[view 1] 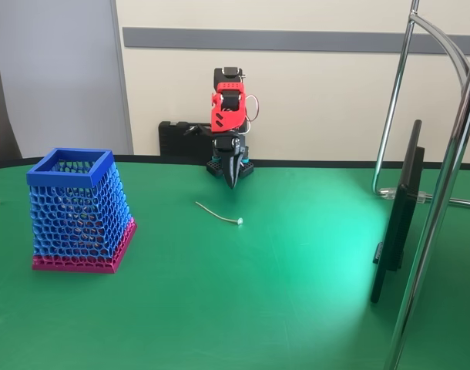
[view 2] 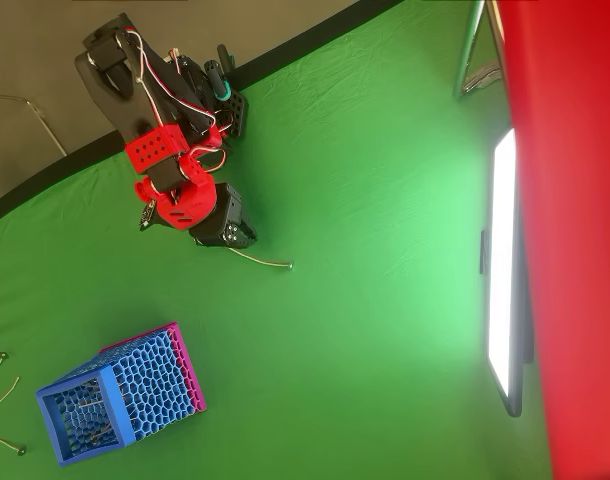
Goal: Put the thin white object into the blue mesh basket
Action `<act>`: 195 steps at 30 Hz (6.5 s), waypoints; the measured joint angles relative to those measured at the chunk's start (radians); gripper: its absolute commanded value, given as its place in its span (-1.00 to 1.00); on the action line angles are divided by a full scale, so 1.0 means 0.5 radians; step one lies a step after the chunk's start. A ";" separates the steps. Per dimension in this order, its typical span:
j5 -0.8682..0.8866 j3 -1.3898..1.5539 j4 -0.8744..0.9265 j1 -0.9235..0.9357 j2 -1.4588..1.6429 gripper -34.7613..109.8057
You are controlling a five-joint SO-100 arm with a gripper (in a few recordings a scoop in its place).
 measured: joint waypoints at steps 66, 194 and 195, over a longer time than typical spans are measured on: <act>0.506 -1.614 0.426 -0.104 -2.169 -0.32; -1.062 0.267 -1.243 0.442 0.396 -0.51; -1.068 0.377 -1.243 0.430 0.469 -0.51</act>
